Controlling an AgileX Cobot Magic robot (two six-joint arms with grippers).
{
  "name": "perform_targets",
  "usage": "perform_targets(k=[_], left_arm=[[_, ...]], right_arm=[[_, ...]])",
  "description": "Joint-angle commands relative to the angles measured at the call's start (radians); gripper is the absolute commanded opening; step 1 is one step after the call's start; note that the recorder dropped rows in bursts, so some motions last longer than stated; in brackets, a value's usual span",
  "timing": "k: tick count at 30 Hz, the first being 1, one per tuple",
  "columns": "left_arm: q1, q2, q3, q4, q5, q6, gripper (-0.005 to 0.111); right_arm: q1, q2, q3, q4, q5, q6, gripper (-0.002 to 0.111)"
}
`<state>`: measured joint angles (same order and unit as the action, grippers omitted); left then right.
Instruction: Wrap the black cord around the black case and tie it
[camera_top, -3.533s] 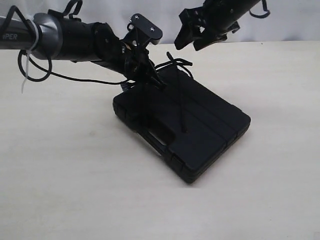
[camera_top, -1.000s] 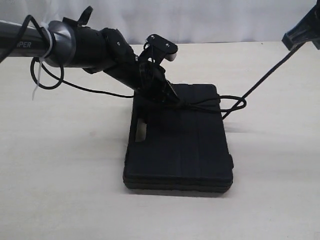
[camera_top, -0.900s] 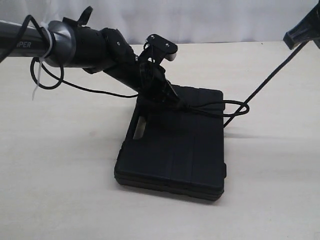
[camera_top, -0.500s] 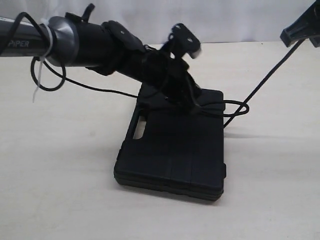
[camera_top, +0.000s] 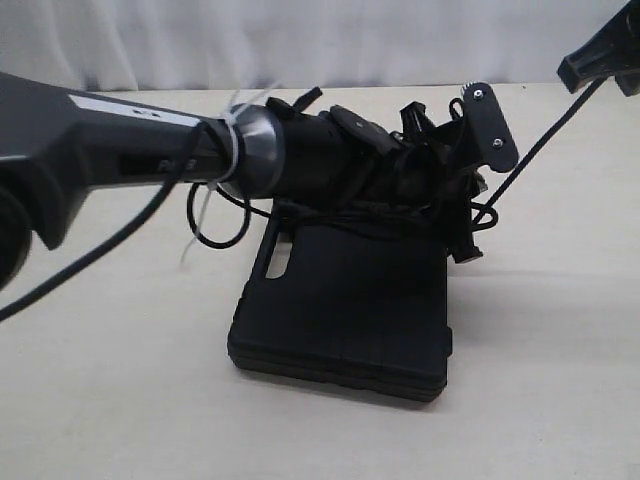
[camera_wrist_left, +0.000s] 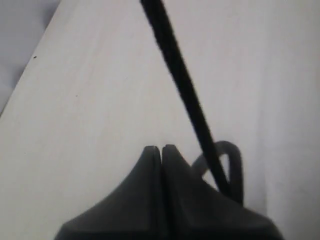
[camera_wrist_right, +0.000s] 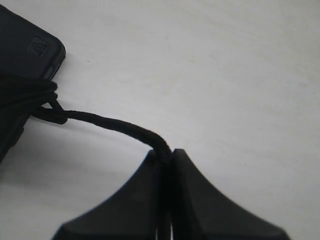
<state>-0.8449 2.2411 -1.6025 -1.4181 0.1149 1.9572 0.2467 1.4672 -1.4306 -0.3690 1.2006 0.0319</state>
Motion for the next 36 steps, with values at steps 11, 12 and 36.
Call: perform_targets(k=[11,12,36], left_arm=[[-0.004,0.061,0.015,-0.03,-0.223,0.007,0.0],[-0.004,0.061,0.026,-0.03,-0.232,0.019,0.0],[0.003,0.039,0.083,-0.168,-0.572,0.186,0.0]], right_arm=[[-0.001,-0.009,0.001,-0.128,-0.031,0.018,0.004],[-0.001,-0.009,0.001,-0.134,-0.031,0.018,0.004],[-0.344,0.104,0.413,-0.081,-0.471,0.15,0.004]])
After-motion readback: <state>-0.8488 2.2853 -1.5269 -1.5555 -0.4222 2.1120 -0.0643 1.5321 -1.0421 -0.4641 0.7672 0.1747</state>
